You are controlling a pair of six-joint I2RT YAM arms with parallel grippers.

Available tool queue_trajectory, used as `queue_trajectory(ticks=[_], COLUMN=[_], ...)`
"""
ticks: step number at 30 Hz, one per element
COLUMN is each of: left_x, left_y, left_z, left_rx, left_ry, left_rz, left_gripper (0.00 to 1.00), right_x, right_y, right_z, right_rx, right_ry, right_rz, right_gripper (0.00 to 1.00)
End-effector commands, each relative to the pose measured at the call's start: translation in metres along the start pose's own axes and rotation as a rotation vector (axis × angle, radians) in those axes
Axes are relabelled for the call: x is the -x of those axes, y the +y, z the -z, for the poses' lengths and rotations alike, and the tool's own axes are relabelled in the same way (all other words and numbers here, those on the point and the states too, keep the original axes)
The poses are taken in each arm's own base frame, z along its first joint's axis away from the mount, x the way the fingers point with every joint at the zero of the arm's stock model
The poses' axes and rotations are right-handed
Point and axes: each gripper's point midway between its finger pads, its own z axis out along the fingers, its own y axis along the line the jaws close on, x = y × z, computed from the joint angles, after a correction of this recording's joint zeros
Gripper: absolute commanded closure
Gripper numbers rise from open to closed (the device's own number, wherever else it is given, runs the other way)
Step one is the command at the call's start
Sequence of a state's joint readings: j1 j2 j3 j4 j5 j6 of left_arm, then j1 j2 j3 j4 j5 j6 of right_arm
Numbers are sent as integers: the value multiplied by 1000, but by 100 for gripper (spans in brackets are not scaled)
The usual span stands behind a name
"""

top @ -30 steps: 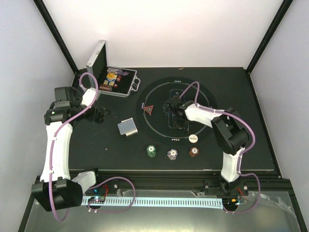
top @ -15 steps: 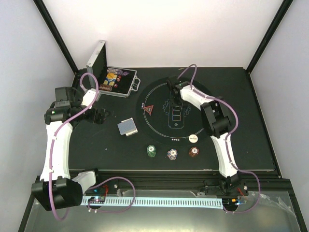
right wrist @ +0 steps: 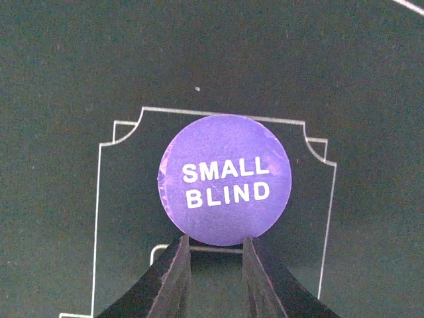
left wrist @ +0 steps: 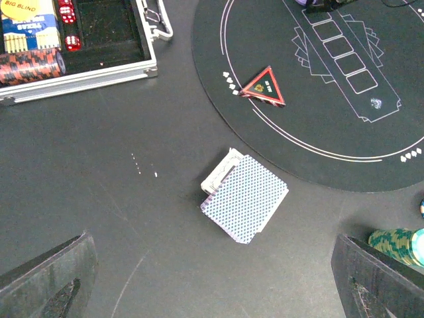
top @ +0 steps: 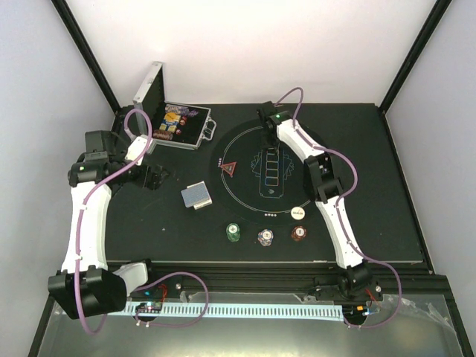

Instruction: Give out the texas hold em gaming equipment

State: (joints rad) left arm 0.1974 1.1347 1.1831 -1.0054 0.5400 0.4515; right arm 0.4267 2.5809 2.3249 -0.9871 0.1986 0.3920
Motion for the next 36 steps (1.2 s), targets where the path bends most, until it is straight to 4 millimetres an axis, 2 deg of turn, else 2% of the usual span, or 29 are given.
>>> queue_trajectory(ticks=[1, 4, 5, 6, 7, 10, 13, 18, 21, 25, 31, 36], left_x=[7, 5, 4, 5, 5, 7, 9, 13, 14, 15, 18, 20], left_y=[-4, -4, -4, -3, -4, -6, -9, -13, -14, -15, -18, -18], left_z=[10, 9, 9, 10, 11, 12, 12, 11, 13, 15, 20, 23], left_rx=[-12, -10, -9, -6, -6, -11, -24, -56, -59, -59, -56, -46], left_ry=[-16, -9, -9, -11, -13, -24, -36, -52, -60, -68, -85, -97], left_rz=[-23, -23, -23, -24, -24, -29, -28, -22, -24, -28, -36, -40], left_gripper=[1, 1, 1, 1, 1, 1, 1, 1, 1, 1, 1, 1], right_x=[3, 7, -4, -7, -15, -54, -108, -188, -221, -240, -249, -259], right_y=[-6, -3, -5, -5, -5, -7, -11, -26, -37, -46, -45, -55], right_z=[-5, 21, 26, 45, 55, 83, 100, 110, 109, 106, 101, 92], right_rx=[3, 25, 18, 27, 31, 41, 38, 23, 36, 27, 31, -13], right_ry=[15, -16, 0, -18, -23, -25, -15, 39, 71, 105, 141, 162], right_rz=[29, 42, 54, 61, 69, 88, 115, 131, 119, 118, 128, 125], right_gripper=[73, 67, 66, 63, 60, 54, 46, 41, 41, 44, 44, 46])
